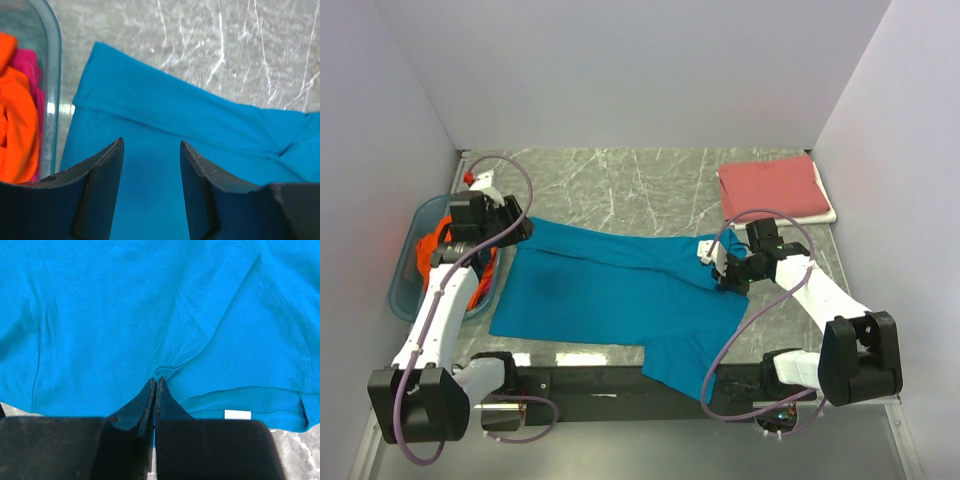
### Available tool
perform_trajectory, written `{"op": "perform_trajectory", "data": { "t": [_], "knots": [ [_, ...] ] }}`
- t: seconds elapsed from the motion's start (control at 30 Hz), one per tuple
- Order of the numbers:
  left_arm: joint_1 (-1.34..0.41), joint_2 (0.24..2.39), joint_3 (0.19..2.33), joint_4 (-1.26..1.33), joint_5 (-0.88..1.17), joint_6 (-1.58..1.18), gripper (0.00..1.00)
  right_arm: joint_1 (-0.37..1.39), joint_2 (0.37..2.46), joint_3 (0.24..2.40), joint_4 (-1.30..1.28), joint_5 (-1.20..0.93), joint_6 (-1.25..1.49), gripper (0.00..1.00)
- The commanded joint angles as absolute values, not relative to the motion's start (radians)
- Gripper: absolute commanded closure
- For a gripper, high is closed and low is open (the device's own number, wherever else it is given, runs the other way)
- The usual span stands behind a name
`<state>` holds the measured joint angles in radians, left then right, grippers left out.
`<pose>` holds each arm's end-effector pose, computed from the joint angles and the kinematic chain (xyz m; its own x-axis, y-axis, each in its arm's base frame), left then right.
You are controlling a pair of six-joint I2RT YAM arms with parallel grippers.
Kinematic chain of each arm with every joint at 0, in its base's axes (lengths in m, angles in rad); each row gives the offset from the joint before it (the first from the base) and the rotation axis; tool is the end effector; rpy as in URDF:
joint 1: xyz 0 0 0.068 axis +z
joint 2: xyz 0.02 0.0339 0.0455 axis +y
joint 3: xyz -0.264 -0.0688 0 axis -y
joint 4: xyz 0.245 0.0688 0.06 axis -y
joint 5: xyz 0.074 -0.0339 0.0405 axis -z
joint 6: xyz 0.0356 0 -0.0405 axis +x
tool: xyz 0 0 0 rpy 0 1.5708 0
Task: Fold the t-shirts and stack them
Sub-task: Fold the tshirt
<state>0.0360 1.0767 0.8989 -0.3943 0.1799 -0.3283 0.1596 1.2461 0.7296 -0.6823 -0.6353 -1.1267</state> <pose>0.2383 0.0022 0.3026 -0.5492 -0.3372 -0.7646 -0.0657 0.9296 -0.3628 0.2097 0.0551 0.1993 -0.0874 -0.7502 -0.6554 -0.9770 0.1930 -0.0907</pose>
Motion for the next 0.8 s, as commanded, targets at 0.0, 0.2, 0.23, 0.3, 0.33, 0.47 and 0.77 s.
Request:
{"op": "perform_trajectory", "data": {
  "t": [0.0,0.2,0.23,0.3,0.33,0.47,0.77],
  "knots": [
    [0.038,1.017,0.864,-0.350,0.218,-0.307,0.46,0.166,1.226,0.762,-0.712,-0.635,-1.121,1.00],
    [0.037,0.989,0.796,-0.333,0.221,-0.291,0.46,0.183,1.186,0.765,-0.729,-0.649,-1.112,1.00],
    [0.037,0.989,0.793,-0.334,0.221,-0.290,0.46,0.186,1.183,0.765,-0.727,-0.652,-1.111,1.00],
    [0.037,0.989,0.793,-0.336,0.227,-0.285,0.46,0.193,1.175,0.761,-0.729,-0.652,-1.104,1.00],
    [0.037,0.989,0.790,-0.331,0.230,-0.285,0.46,0.195,1.175,0.761,-0.729,-0.650,-1.106,1.00],
    [0.037,0.989,0.784,-0.328,0.239,-0.285,0.46,0.204,1.169,0.755,-0.724,-0.650,-1.098,1.00],
    [0.038,0.976,0.779,-0.330,0.238,-0.287,0.46,0.232,1.167,0.742,-0.718,-0.640,-1.091,1.00]
  ]
}}
